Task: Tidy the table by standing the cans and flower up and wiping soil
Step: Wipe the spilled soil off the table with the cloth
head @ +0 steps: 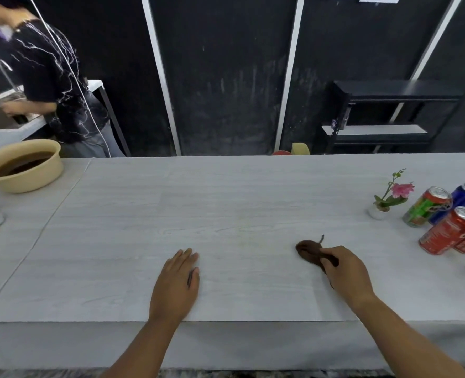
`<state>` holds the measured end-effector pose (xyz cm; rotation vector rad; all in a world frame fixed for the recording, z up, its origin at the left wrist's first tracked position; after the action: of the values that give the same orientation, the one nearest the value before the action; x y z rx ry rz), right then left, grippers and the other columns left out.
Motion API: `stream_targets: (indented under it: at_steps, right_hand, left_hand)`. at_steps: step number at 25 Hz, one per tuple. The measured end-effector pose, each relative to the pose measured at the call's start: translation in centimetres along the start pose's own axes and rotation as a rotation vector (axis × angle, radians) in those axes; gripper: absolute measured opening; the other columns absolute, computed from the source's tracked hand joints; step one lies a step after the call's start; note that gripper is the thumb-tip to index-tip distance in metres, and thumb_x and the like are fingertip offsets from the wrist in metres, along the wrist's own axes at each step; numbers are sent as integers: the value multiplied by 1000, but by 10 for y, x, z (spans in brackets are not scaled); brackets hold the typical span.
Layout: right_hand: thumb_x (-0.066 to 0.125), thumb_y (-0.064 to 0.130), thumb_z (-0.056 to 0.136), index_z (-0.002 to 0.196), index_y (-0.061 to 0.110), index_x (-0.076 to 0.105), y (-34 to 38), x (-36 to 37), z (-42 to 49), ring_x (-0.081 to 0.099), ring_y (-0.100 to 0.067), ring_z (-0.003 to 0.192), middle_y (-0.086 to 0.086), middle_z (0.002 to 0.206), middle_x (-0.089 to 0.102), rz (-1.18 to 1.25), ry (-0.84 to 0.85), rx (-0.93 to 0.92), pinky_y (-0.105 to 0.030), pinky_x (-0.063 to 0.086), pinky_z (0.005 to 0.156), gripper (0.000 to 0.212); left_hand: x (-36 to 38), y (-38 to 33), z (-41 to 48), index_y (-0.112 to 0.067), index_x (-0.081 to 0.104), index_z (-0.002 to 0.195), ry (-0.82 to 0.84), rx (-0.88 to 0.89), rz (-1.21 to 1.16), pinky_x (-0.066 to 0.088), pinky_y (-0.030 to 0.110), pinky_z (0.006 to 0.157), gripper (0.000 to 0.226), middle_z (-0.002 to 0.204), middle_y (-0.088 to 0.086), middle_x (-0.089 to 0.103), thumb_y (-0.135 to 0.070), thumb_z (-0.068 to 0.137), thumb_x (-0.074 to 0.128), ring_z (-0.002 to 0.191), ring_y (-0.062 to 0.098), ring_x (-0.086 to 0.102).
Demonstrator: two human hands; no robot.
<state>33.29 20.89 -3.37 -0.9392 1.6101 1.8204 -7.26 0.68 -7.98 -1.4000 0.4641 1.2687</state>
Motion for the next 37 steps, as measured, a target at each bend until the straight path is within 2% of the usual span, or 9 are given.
stream_targets:
  at_steps: [6,12,17,22,26,30,33,35,37]
  right_hand:
    - [79,4,92,113,17,81,39,29,-65,67,-16,97,5,103,74,-29,60,-247,-26,52,86,25]
    - [82,7,89,113,20,82,61,41,-101,66,-10,95,11,100,73,-18,101,-317,-22,53,86,27]
    - [79,14,92,113,30,82,78,57,-117,66,2,101,23,103,71,95,334,-376,-20,53,93,26]
    - [81,9,91,110,25,83,69,29,-60,68,0,99,19,103,72,153,153,-259,-6,46,90,26]
    - [76,12,96,119,22,79,56,40,-38,67,-11,110,10,113,73,59,163,-170,-18,49,96,25]
    - [77,14,95,120,22,81,70,53,-68,66,-13,105,8,109,73,16,186,-298,-24,52,94,26]
    - [78,15,94,118,25,81,84,64,-107,64,-6,103,13,105,72,17,243,-422,-16,48,93,27]
    - [77,18,94,117,29,81,89,69,-125,63,0,103,18,105,72,56,322,-436,-12,46,93,26]
    - [79,16,92,114,29,82,90,60,-120,65,2,102,20,104,72,108,309,-400,-15,48,94,25]
  left_hand:
    - [0,-2,1,-27,59,153,8,2,14,23,36,132,52,165,-9,48,-43,108,39,158,11,35]
    - [2,-2,1,-26,57,155,8,0,28,21,35,132,55,166,-9,47,-45,108,36,159,11,34]
    - [0,-2,0,-25,57,155,15,-4,25,19,34,132,55,166,-8,47,-45,108,37,159,11,33]
    - [-2,-6,-1,-25,57,155,18,-5,10,18,33,132,53,166,-7,47,-43,108,38,159,12,34]
    - [-2,-5,-1,-25,57,155,24,-16,0,19,35,133,45,167,-8,45,-34,112,49,160,11,31]
    - [-2,-6,0,-25,56,156,31,-17,-5,18,35,133,46,168,-7,44,-32,112,50,161,12,30]
    - [-2,-7,-1,-24,54,157,36,-14,-1,18,37,134,46,169,-7,43,-33,112,50,161,12,29]
    - [-2,-6,-1,-25,52,159,42,-18,-2,17,36,134,48,170,-8,40,-34,112,49,162,11,27]
    - [-3,-7,-1,-25,52,159,36,-16,-8,17,36,134,48,170,-8,40,-34,112,49,162,11,27]
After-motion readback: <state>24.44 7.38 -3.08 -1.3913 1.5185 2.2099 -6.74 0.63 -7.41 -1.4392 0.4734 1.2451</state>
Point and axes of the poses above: each hand's wrist, its own z-axis towards the middle knuckle, its own x-axis out of the palm, y = z × x, the point moved 8 cm from there along z, towards the middle knuckle
